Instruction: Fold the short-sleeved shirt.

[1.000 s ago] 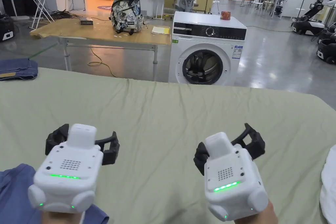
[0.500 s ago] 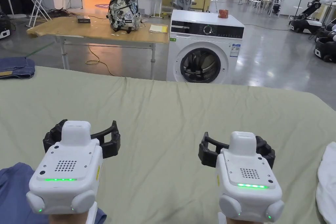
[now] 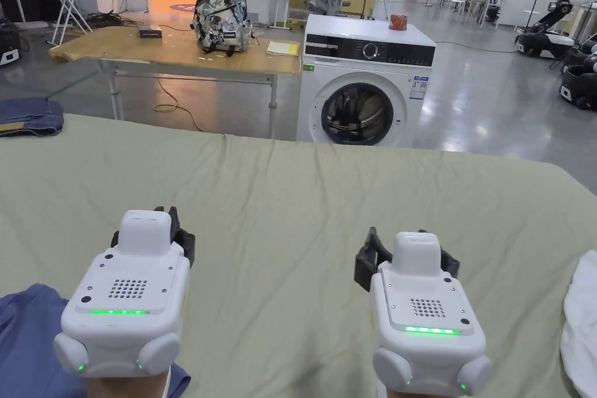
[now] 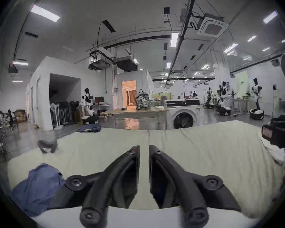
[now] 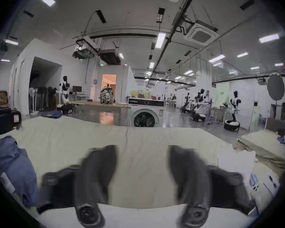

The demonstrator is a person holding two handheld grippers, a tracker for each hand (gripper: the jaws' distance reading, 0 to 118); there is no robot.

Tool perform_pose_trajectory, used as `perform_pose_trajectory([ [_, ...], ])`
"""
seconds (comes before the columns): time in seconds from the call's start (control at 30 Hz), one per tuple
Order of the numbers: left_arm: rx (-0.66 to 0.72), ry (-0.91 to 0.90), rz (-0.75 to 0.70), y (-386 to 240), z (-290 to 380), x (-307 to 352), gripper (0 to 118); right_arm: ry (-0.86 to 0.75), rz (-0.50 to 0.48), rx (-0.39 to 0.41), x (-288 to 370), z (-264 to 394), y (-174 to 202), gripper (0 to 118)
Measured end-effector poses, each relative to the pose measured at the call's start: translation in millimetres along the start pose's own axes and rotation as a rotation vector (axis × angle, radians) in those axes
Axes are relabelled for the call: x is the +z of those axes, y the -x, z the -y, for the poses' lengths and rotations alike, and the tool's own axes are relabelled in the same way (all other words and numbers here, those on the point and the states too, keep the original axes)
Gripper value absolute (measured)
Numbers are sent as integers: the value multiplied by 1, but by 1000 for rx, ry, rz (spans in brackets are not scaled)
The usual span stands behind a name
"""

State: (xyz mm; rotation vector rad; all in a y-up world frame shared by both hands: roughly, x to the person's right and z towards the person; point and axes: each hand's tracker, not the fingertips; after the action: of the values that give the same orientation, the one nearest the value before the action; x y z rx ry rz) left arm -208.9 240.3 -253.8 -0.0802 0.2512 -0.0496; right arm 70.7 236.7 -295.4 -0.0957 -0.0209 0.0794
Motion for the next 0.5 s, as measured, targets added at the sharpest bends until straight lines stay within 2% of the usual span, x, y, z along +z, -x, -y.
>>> perform_pose_trajectory([
  [0.03, 9, 15, 18, 0, 0, 0, 6, 0, 9, 7, 0, 0, 1, 2],
  [0.1, 2, 20, 16, 2, 0, 1, 0, -10, 17, -12, 1, 1, 0, 0],
  [0.37, -1, 19, 29, 6, -1, 4, 0, 13, 32, -59, 7, -3, -5, 0],
  [0.5, -9, 50, 46, 12, -6, 5, 0, 28, 26, -49, 6, -4, -6, 0],
])
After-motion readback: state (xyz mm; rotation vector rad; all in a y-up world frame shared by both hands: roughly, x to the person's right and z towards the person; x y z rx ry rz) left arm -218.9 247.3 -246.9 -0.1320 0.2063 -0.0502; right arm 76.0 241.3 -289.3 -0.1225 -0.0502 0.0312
